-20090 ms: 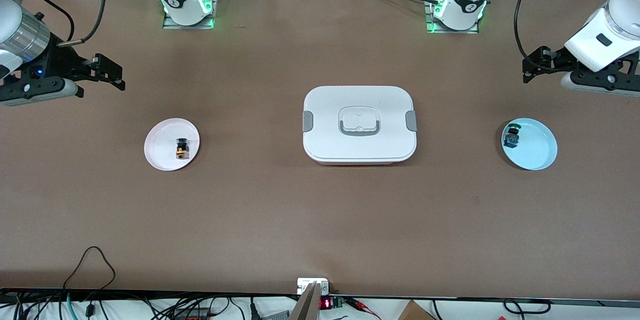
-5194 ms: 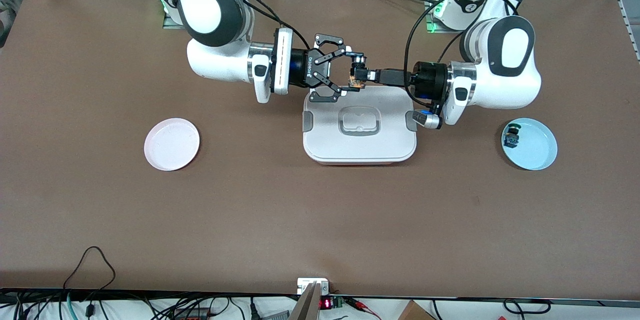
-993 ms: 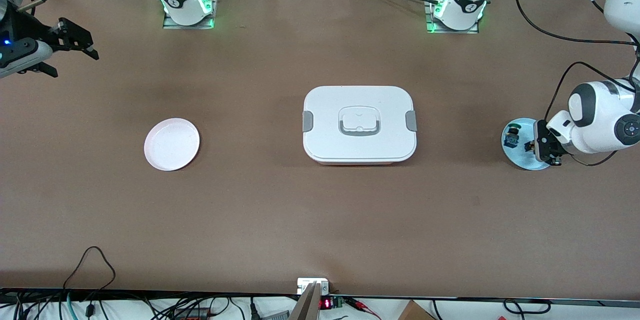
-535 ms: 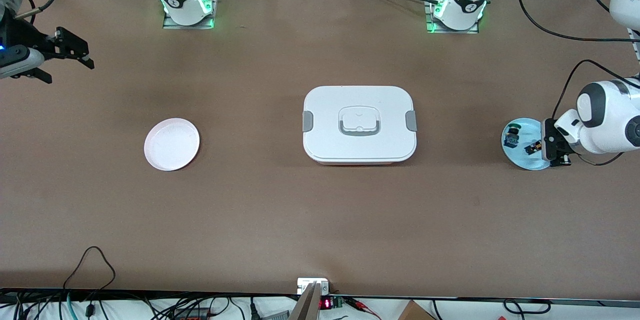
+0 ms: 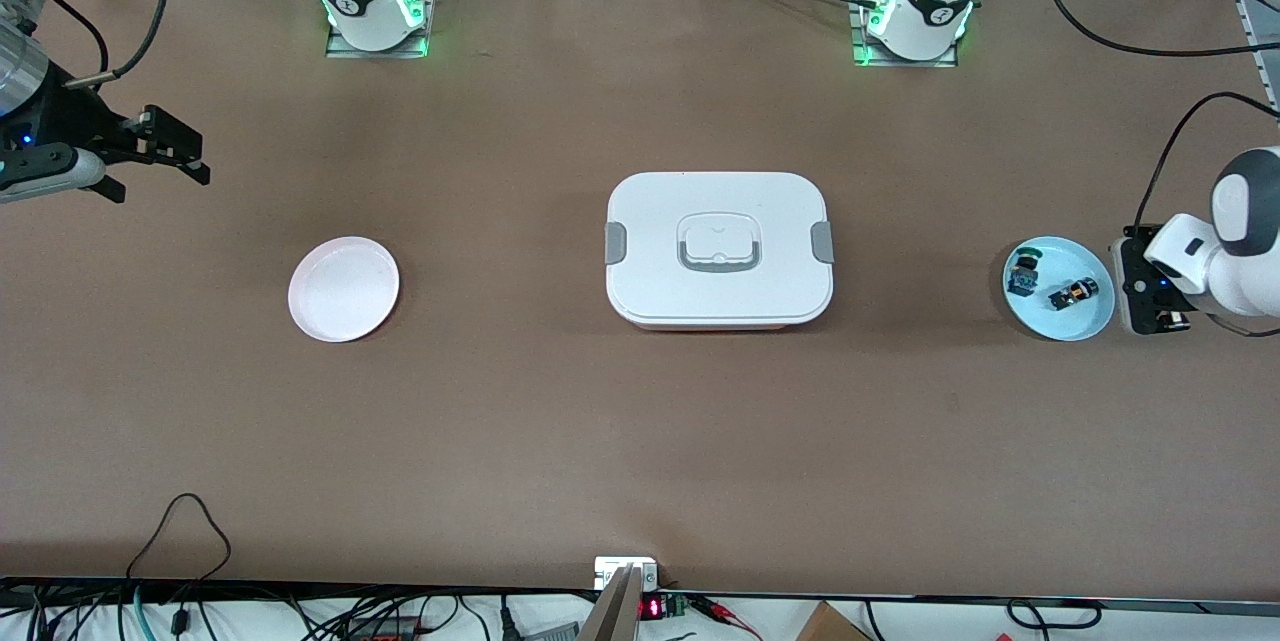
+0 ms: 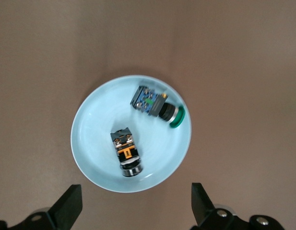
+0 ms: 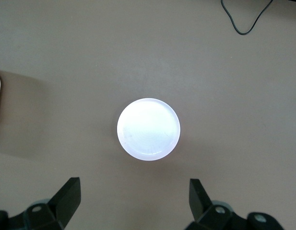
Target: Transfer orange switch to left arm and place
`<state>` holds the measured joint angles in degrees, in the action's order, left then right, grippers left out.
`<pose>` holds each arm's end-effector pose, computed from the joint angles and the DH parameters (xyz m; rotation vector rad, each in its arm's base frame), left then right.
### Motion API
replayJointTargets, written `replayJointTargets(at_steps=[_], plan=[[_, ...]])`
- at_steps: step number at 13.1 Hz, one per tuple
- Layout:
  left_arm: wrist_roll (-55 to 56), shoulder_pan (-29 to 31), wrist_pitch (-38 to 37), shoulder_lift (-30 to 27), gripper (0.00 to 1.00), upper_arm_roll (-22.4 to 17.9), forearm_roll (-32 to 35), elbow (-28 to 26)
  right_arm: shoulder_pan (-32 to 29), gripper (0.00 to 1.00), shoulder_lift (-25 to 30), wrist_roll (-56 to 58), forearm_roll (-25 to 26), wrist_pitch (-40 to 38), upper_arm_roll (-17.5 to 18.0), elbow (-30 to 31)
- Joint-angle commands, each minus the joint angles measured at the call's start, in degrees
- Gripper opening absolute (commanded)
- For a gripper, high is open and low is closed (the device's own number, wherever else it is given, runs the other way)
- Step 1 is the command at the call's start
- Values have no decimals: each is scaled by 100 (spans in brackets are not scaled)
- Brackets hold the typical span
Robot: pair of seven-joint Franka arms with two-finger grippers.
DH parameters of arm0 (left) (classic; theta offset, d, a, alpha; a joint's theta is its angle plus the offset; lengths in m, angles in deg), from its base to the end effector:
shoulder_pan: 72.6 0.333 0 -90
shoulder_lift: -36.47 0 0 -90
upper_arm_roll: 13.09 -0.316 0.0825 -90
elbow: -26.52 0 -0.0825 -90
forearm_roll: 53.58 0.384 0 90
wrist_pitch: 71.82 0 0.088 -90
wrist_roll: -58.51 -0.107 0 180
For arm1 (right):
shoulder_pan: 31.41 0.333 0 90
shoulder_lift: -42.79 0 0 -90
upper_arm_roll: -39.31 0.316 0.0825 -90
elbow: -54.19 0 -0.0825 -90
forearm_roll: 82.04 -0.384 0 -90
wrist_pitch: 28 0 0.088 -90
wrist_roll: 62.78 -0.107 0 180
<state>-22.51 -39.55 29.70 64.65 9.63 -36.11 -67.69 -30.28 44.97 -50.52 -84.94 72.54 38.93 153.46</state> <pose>0.6157 0.1656 0.3248 2.3208 -1.8221 -0.4350 0.5559 0.0117 0.5850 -3.0774 -0.3388 -0.1006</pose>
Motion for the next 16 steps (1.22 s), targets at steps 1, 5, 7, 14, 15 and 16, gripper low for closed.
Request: replayJointTargets(at_steps=[1, 5, 7, 14, 15, 16], plan=[[1145, 17, -692, -67, 100, 205, -322, 411, 63, 100, 90, -110, 62, -348, 11, -127], [3025, 26, -1300, -286, 100, 855, -332, 615, 54, 100, 72, -321, -202, -896, 11, -330], [3931, 26, -1589, -480, 100, 1215, -332, 798, 63, 100, 64, -321, -211, -896, 20, -400], [7022, -482, -2620, -873, 100, 1517, -533, 1978, 81, 100, 64, -303, -141, -870, 20, -409], [7638, -754, -2376, -1198, 100, 1133, -708, 1864, 72, 100, 64, -303, -132, -870, 20, -409], [8193, -1183, -1982, -1523, 100, 616, -979, 1523, 81, 100, 64, -295, -123, -870, 20, -409]])
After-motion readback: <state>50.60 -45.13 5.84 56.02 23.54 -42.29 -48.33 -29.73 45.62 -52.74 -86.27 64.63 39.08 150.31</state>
